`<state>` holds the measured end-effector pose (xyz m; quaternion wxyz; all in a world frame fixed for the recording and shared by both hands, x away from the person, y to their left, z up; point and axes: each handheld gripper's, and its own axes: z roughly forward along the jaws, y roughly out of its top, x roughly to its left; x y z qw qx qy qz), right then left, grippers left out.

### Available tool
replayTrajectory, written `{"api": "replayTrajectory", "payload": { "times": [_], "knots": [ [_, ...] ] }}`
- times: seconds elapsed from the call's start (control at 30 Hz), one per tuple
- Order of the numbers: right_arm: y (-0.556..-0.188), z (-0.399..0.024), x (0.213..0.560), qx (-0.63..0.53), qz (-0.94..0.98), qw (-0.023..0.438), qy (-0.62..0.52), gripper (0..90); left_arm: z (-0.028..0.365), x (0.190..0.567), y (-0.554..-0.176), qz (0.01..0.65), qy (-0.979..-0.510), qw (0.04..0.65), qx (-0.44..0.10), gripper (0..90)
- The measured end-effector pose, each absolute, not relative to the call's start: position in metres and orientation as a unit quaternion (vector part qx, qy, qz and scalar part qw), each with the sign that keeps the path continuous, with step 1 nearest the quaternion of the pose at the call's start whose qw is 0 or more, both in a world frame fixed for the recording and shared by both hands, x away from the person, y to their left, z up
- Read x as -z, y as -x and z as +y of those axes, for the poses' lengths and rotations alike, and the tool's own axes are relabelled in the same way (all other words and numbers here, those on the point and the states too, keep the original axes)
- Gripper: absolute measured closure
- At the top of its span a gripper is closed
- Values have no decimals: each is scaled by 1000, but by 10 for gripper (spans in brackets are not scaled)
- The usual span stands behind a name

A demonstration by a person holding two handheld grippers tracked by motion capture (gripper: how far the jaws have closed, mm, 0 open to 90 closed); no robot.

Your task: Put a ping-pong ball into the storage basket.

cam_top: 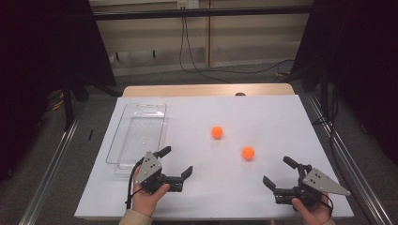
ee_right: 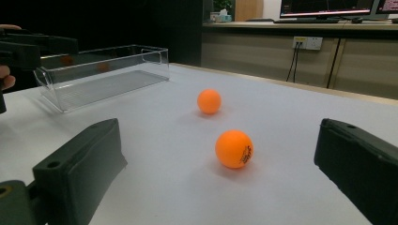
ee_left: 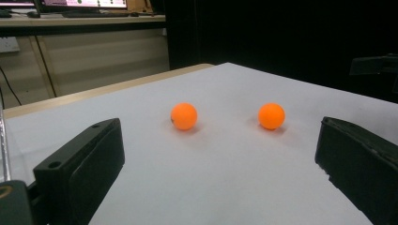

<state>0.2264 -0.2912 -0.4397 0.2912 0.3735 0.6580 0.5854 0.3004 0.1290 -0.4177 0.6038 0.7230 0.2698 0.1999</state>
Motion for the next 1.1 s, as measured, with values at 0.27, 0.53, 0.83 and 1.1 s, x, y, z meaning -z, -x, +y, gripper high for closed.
{"api": "replayTrajectory", "payload": {
  "times": [0.27,0.53,0.83,1.1],
  "knots": [
    [-226,-291,440,-586,658,291,-373,9,124,419,-302,268,-726,603,-195,16],
    [-226,-291,440,-586,658,290,-373,9,119,419,-303,265,-729,601,-193,17],
    [-226,-291,439,-587,657,290,-373,9,112,420,-305,264,-731,600,-189,17],
    [-226,-292,439,-587,657,290,-374,9,106,419,-307,263,-731,602,-182,18]
  ]
}}
